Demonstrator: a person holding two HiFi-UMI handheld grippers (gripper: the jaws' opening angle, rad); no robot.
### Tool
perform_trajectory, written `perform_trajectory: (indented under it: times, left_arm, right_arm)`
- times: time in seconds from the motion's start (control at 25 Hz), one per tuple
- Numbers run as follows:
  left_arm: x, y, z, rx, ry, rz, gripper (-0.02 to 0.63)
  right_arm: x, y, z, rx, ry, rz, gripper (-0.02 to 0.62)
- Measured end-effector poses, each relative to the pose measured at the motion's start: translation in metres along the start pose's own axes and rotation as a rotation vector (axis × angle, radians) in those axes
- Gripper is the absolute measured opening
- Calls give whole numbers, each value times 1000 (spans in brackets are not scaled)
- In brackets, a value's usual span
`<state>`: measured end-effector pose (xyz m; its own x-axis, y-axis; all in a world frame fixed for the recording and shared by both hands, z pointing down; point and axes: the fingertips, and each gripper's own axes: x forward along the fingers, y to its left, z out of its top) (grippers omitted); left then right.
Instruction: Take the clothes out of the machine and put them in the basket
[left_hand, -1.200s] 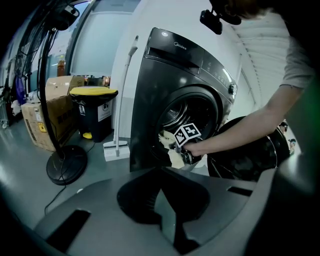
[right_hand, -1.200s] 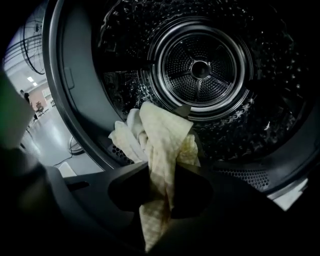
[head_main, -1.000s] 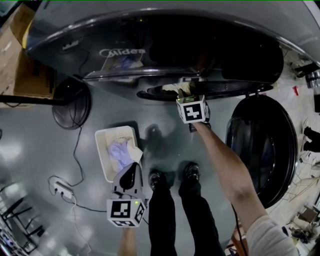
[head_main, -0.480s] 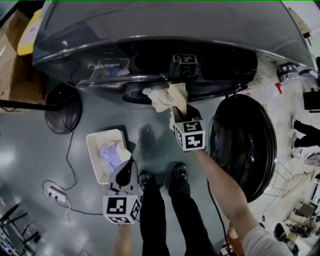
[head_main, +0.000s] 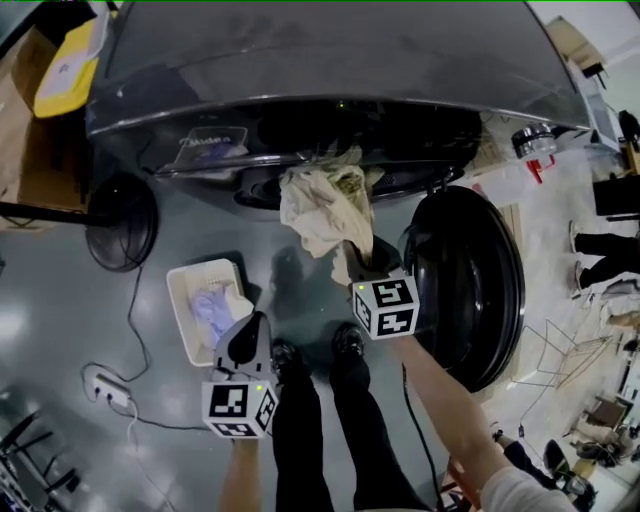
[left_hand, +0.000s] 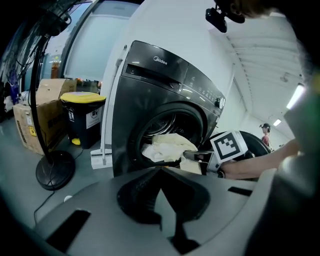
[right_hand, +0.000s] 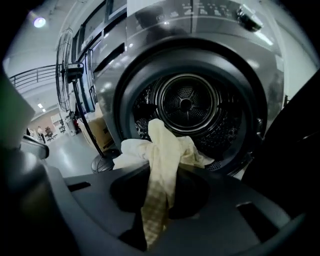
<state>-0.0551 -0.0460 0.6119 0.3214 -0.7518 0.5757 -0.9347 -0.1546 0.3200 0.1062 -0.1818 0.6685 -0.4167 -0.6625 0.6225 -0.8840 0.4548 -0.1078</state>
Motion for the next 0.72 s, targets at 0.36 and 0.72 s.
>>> perform_trajectory:
  times: [0.36,0.72]
  left_arm:
    - [-4,-10,21,9,-20,-3,18]
    - [-10,-24,29,2,-37,4,18]
  right_arm:
    - [-65,11,12,-9,-51,-8,84]
    - [-131,22,25,-45,-107,19,84]
